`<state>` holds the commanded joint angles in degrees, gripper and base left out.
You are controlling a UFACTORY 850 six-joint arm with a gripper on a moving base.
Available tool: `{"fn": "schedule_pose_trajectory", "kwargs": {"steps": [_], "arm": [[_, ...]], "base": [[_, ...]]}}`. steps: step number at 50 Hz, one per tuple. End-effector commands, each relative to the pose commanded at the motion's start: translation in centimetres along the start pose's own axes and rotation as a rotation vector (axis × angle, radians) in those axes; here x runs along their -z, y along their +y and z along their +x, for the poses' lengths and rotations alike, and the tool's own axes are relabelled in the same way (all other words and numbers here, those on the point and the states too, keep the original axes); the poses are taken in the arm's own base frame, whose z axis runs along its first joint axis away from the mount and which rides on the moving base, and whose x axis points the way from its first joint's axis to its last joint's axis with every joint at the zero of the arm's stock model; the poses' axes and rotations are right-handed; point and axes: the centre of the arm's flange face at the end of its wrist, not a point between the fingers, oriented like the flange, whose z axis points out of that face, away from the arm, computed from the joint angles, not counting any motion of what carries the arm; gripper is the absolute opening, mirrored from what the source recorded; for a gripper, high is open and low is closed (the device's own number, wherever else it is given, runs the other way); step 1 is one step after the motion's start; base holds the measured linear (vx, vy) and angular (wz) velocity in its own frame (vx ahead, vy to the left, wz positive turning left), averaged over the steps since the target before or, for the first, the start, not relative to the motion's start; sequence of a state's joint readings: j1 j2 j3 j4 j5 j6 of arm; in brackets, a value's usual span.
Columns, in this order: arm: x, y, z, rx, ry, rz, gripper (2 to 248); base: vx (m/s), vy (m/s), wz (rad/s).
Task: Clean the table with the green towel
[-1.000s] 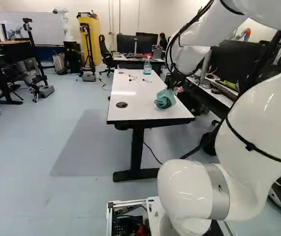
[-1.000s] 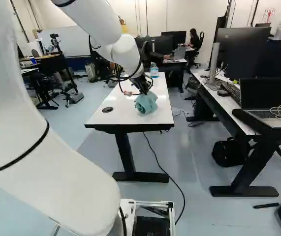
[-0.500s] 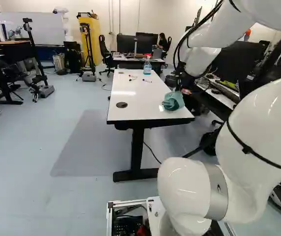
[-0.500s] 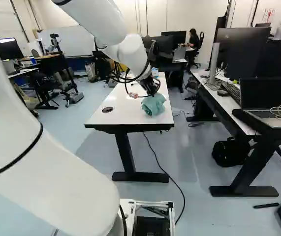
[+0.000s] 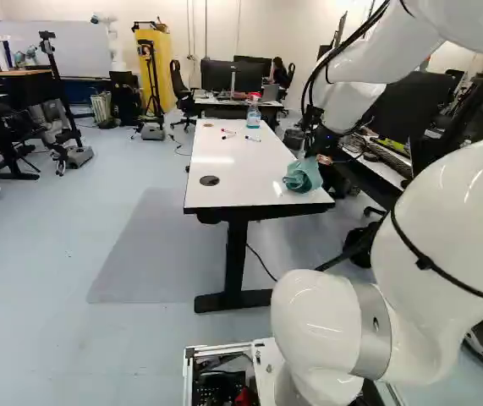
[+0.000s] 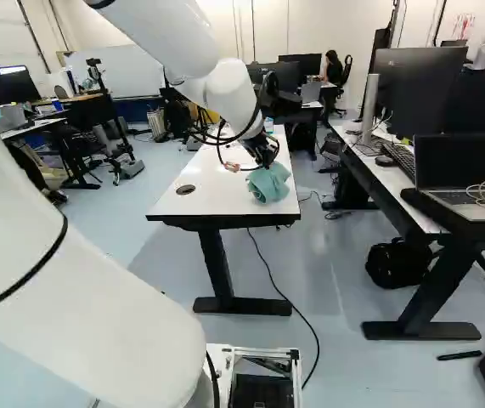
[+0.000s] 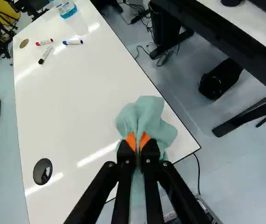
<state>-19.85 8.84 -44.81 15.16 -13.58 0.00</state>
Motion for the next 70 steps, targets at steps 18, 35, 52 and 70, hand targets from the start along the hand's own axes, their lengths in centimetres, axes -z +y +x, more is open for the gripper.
{"fn": "schedule_pose_trajectory", "kwargs": {"steps": [18,35,52,70], "arm": [[0.00,0.00,0.00,0.000,0.000,0.000,165],[0.00,0.00,0.00,0.000,0.000,0.000,247],[0.00,0.00,0.00,0.000,0.000,0.000,247],[-0.23,-0.10,-0.47,0.010,0.010,0.000,247]], "base": [[0.000,0.000,0.000],[0.000,0.000,0.000],[0.000,0.000,0.000],[0.000,0.000,0.000]]}}
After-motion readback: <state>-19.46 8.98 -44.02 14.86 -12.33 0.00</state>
